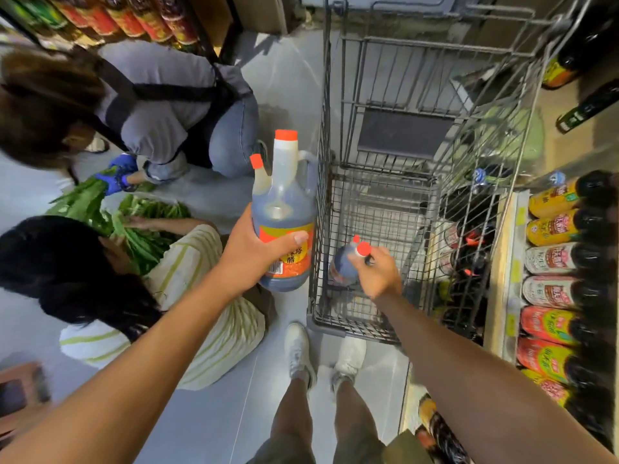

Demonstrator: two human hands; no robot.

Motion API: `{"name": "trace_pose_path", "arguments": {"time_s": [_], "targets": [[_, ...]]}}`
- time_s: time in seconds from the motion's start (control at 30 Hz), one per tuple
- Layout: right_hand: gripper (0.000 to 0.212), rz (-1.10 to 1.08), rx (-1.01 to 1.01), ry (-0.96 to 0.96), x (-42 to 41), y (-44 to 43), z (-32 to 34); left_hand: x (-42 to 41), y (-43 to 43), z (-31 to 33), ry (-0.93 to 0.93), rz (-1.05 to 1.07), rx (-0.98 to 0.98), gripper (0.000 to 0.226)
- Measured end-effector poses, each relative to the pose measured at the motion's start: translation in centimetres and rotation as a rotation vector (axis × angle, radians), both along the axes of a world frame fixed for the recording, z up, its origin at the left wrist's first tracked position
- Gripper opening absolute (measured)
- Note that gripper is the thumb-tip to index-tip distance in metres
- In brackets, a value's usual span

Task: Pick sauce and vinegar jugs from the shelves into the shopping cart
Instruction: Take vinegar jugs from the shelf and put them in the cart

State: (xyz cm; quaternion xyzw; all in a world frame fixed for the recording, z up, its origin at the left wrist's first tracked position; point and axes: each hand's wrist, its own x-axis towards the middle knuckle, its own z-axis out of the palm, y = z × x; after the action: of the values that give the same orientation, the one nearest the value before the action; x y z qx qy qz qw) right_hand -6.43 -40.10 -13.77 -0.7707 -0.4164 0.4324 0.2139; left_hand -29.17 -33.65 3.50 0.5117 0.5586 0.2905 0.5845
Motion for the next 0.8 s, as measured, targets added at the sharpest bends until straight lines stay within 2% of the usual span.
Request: {"name": "trace_pose_path", "arguments": {"time_s": [0.07,0.17,0.3,0.4,0.47,0.53,0.57,0.67,0.7,0.73,0.8], "targets": [[0.017,-0.016,0.082,0.076,1.7,0.9,2.7,0.0,0.0,1.2,-0.032,0.003,-0.007,0.076],[0.007,-0.027,0.165,0.219,3.8,2.9,7.6,0.5,-0.3,3.4,-0.069,0.017,-0.023,0.071],[0.035,-0.136,0.289,0.268,6.3,5.5,14.4,1.6,-0.7,6.2,-0.161,0.089,-0.039,0.048],[0.037,-0.218,0.412,0.368,7.6,6.8,20.6,2.5,-0.9,8.6,-0.223,0.076,-0.039,0.073],[0.055,-0.226,0.496,0.395,8.3,7.5,24.1,3.0,-0.9,10.2,-0.258,0.066,-0.030,0.086],[0.072,-0.234,0.592,0.401,8.8,7.8,27.4,3.7,-1.0,11.7,-0.275,0.056,-0.014,0.080],[0.073,-0.238,0.614,0.395,9.0,7.8,28.9,4.1,-1.0,12.4,-0.279,0.049,-0.004,0.075],[0.041,-0.275,0.645,0.408,9.6,7.4,33.1,5.4,-0.8,14.3,-0.303,0.015,0.022,0.054],[0.037,-0.283,0.666,0.406,9.7,7.2,34.2,5.8,-0.7,14.9,-0.317,-0.001,0.026,0.050],[0.041,-0.295,0.687,0.402,10.0,7.0,35.2,6.3,-0.7,15.5,-0.329,-0.018,0.034,0.053],[0.064,-0.313,0.736,0.397,10.2,6.3,37.0,7.3,-0.5,16.5,-0.356,-0.055,0.044,0.068]]}}
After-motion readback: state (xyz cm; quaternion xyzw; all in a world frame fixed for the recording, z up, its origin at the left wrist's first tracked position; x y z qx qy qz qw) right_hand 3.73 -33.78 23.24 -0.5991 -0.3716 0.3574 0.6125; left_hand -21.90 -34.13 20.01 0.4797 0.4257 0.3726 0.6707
